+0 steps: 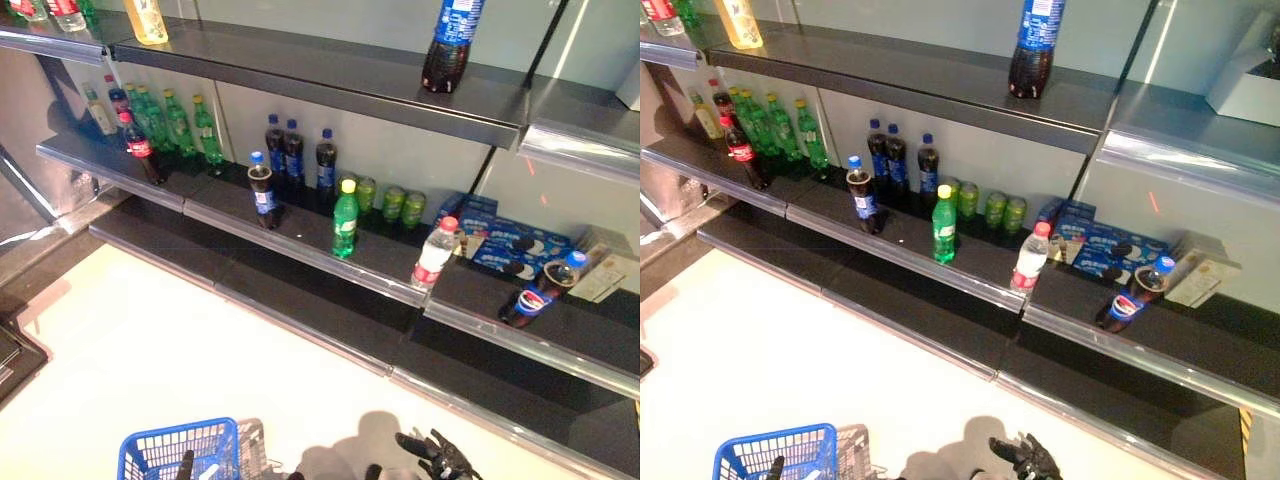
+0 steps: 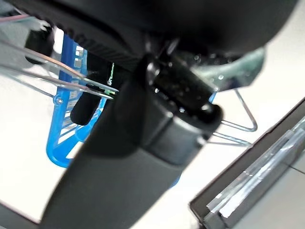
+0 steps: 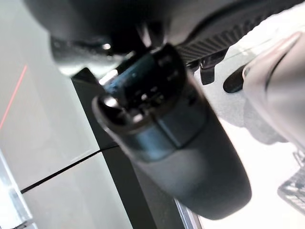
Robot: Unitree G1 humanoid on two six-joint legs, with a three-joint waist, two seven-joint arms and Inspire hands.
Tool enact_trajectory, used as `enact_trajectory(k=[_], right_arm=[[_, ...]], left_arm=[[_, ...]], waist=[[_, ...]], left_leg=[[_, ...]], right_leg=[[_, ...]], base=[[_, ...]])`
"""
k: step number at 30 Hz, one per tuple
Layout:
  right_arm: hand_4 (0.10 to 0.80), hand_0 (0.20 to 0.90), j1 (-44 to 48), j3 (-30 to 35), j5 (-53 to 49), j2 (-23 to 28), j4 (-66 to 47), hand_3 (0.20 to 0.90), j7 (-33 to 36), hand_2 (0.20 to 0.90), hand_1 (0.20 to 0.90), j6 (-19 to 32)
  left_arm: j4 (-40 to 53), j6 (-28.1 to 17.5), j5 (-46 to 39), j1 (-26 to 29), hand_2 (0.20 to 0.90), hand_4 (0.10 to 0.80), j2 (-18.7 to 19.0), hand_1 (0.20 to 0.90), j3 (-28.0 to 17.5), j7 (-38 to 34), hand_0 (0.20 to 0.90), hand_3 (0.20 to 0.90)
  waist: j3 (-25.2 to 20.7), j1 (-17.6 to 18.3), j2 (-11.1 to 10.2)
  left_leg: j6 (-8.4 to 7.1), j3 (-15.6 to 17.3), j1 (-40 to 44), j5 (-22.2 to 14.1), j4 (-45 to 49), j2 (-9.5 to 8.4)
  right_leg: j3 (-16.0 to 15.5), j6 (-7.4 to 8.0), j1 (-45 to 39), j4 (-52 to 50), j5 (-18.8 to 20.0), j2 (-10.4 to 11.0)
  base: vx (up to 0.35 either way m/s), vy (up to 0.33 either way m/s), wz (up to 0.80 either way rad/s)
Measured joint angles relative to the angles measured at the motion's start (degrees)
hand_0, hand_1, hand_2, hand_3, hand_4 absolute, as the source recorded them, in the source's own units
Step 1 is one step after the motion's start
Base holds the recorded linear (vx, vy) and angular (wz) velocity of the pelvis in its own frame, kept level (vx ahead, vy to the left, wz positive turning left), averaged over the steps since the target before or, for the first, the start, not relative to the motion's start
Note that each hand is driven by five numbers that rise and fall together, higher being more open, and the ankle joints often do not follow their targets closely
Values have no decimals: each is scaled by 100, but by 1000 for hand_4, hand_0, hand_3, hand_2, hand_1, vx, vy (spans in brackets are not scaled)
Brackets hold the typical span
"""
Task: Pick up the drink and place into the basket.
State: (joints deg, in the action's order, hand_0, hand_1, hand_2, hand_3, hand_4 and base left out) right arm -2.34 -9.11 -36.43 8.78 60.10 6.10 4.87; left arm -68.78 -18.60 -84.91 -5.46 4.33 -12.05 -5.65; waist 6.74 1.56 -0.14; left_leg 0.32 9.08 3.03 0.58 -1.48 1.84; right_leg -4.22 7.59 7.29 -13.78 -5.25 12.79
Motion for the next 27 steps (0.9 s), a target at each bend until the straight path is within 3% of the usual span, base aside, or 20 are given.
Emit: enact_trajectory(k=[2, 3, 4, 5, 7, 10, 11, 12, 14, 15, 16, 17, 18, 19, 21, 22, 23, 24, 26, 27], right_arm=[[800, 900, 3, -2, 41, 15, -38, 900, 25, 900, 900, -6], [800, 900, -9, -26, 97, 2, -94, 900, 29, 900, 900, -88], [800, 900, -22, -75, 209, 5, -147, 900, 28, 900, 900, -174], [800, 900, -84, -218, 397, 53, -307, 900, 26, 900, 900, -303], [800, 900, -89, -382, 606, 160, -431, 900, 18, 900, 900, -469], [800, 900, -61, -478, 728, 192, -654, 900, -10, 900, 900, -587], [800, 900, -56, -492, 725, 220, -717, 900, -19, 900, 900, -602], [800, 900, -60, -499, 725, 260, -717, 900, -24, 900, 900, -601], [800, 900, -63, -503, 727, 401, -706, 900, -62, 900, 900, -535], [800, 900, -63, -503, 727, 401, -706, 900, -62, 900, 900, -535], [800, 900, -60, -490, 726, 516, -700, 900, -107, 900, 900, -449], [800, 900, -53, -489, 724, 547, -692, 900, -109, 900, 900, -426], [800, 900, -110, -472, 722, 602, -645, 900, -123, 900, 900, -403], [800, 900, -180, -494, 722, 588, -647, 900, -139, 900, 900, -396], [800, 900, -315, -497, 728, 612, -676, 900, -165, 900, 900, -351], [800, 900, -395, -502, 747, 696, -709, 900, -189, 900, 900, -318], [800, 900, -487, -554, 840, 648, -786, 900, -216, 900, 900, -346], [800, 900, -487, -554, 840, 648, -786, 900, -216, 900, 900, -346], [800, 900, -634, -744, 1186, 460, -1045, 900, -320, 900, 900, -341], [800, 900, -638, -813, 1266, 408, -1194, 900, -346, 900, 900, -355]], left_arm=[[11, 11, -4, -55, 300, 100, 2, 300, 0, 0, 300, 200], [82, -9, -6, -165, 300, 100, 46, 300, -14, -1, 300, 200], [152, -30, -9, -231, 300, 100, 60, 300, -7, -2, 300, 200], [246, -75, -6, -230, 300, 100, 75, 300, -60, -10, 300, 200], [319, -106, 24, -124, 300, 100, 134, 300, -25, -8, 300, 200], [382, -212, 20, 144, 300, 100, 289, 300, -212, 3, 300, 200], [464, -222, 21, 139, 300, 100, 324, 300, -206, 23, 300, 200], [549, -227, 19, 171, 300, 100, 377, 300, -151, 30, 300, 200], [583, -230, 17, 140, 300, 100, 304, 300, -125, 32, 300, 200], [583, -230, 17, 140, 300, 100, 304, 300, -125, 32, 300, 200], [542, -221, 19, 145, 300, 100, 258, 300, -21, 23, 300, 200], [517, -221, 25, 156, 300, 100, 259, 300, 1, 25, 300, 200], [417, -211, 52, 242, 300, 100, 282, 300, 2, 25, 300, 200], [392, -204, 84, 261, 300, 100, 284, 300, -7, 24, 300, 200], [392, -165, 171, 263, 300, 100, 280, 300, 7, 20, 300, 200], [392, -151, 220, 262, 300, 100, 219, 300, 34, 19, 300, 200], [393, -103, 284, 269, 300, 100, 255, 300, 98, -13, 300, 200], [393, -103, 284, 269, 300, 100, 255, 300, 98, -13, 300, 200], [432, -47, 332, 183, 300, 100, 230, 300, 241, -12, 300, 200], [479, -40, 331, 127, 300, 100, 192, 300, 240, -18, 300, 200]], waist=[[-2, -4, -8], [16, -39, -53], [23, -83, -78], [45, -107, -66], [154, -175, 0], [228, -319, -283], [265, -325, -308], [342, -310, -392], [282, -311, -400], [282, -311, -400], [280, -302, -292], [280, -299, -274], [285, -294, -275], [284, -272, -280], [269, -251, -209], [284, -191, -34], [267, -121, -63], [267, -121, -63], [225, -125, -120], [203, -128, -109]], left_leg=[[-153, 147, 79, 85, -121, 140], [-357, 283, 250, 141, -273, 324], [-500, 325, 317, 120, -261, 457], [-643, 312, 338, 91, -165, 664], [-652, 283, 251, 94, 307, 1093], [-836, 6, -555, 658, 1623, 1310], [-966, -165, -759, 790, 2009, 1390], [-1009, -406, -927, 664, 2196, 1330], [-954, -437, -846, 506, 1396, 1114], [-954, -437, -846, 506, 1396, 1114], [-938, -402, -787, 524, 644, 1083], [-945, -427, -765, 533, 523, 1079], [-966, -731, -722, 548, 396, 993], [-945, -790, -680, 533, 445, 959], [-878, -609, -583, 496, 514, 979], [-750, -530, -554, 376, 485, 987], [-711, -456, -469, 318, 238, 882], [-711, -456, -469, 318, 238, 882], [-541, -413, -200, 433, -191, 564], [-499, -399, -139, 455, -286, 494]], right_leg=[[-110, 40, -70, 366, 43, 154], [-374, 77, -321, 818, 179, 133], [-373, 117, -420, 1033, 453, -2], [-324, 20, -512, 1151, 839, -269], [-347, -281, -620, 1176, 748, -661], [-471, -650, -676, 1340, 791, -868], [-468, -784, -791, 1408, 804, -915], [-481, -868, -926, 1546, 832, -956], [-738, -911, -888, 1602, 842, -964], [-738, -911, -888, 1602, 842, -964], [-1112, -993, -884, 1626, 870, -1014], [-1157, -1003, -888, 1649, 875, -1034], [-1249, -1014, -937, 1706, 889, -1072], [-1269, -985, -981, 1728, 895, -1069], [-1290, -888, -1018, 1714, 892, -1076], [-1284, -791, -1027, 1658, 874, -1123], [-1197, -655, -999, 1572, 834, -1007], [-1197, -655, -999, 1572, 834, -1007], [-884, -441, -1050, 1532, 770, -761], [-804, -391, -1051, 1520, 746, -701]], base=[[67, -413, -29], [81, -500, -50], [73, -587, -43], [40, -525, -19], [8, -349, -4], [28, -164, -3], [84, 24, 2], [75, 83, -7], [72, 132, -20], [80, 136, -30], [38, 59, -24], [100, 160, -34], [101, 166, -21], [117, 202, -30], [63, 169, -21], [49, 159, 11], [36, 94, 19], [33, 67, 20], [53, 106, 16], [39, 91, 11]])
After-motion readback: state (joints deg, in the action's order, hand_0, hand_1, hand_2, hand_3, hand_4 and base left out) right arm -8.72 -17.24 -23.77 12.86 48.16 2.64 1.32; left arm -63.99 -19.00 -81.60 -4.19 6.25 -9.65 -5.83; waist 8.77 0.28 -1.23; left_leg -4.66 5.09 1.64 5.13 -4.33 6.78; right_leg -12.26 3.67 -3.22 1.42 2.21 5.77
